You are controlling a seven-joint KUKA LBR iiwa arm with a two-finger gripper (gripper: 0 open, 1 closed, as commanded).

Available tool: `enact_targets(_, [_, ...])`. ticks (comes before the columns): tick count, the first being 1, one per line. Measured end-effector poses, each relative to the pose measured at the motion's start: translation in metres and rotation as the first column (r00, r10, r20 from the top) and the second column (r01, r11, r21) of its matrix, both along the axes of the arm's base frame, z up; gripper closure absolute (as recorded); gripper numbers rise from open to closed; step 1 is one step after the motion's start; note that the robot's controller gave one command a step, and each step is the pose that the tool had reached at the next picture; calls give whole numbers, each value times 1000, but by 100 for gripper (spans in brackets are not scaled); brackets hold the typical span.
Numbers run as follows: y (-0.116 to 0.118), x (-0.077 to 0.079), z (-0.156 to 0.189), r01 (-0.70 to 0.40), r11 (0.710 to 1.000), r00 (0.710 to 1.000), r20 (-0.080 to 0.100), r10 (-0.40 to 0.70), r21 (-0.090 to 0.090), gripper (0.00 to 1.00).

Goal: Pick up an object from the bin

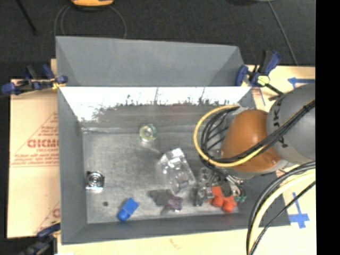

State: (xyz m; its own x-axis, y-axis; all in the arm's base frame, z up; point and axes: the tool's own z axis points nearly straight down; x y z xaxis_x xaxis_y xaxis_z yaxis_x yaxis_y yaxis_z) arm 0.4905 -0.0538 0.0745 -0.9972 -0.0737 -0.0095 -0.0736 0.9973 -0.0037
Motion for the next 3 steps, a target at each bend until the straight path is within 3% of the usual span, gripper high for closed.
enact_targets(1, [0, -1, -2, 0, 1000, 1000, -3, 0, 0, 0])
enact_targets(2, [-82, 15, -1, -140, 990, 990, 2, 140, 1, 0])
enact_targets(3, [-80, 16, 1, -143, 990, 990, 5, 143, -1, 100])
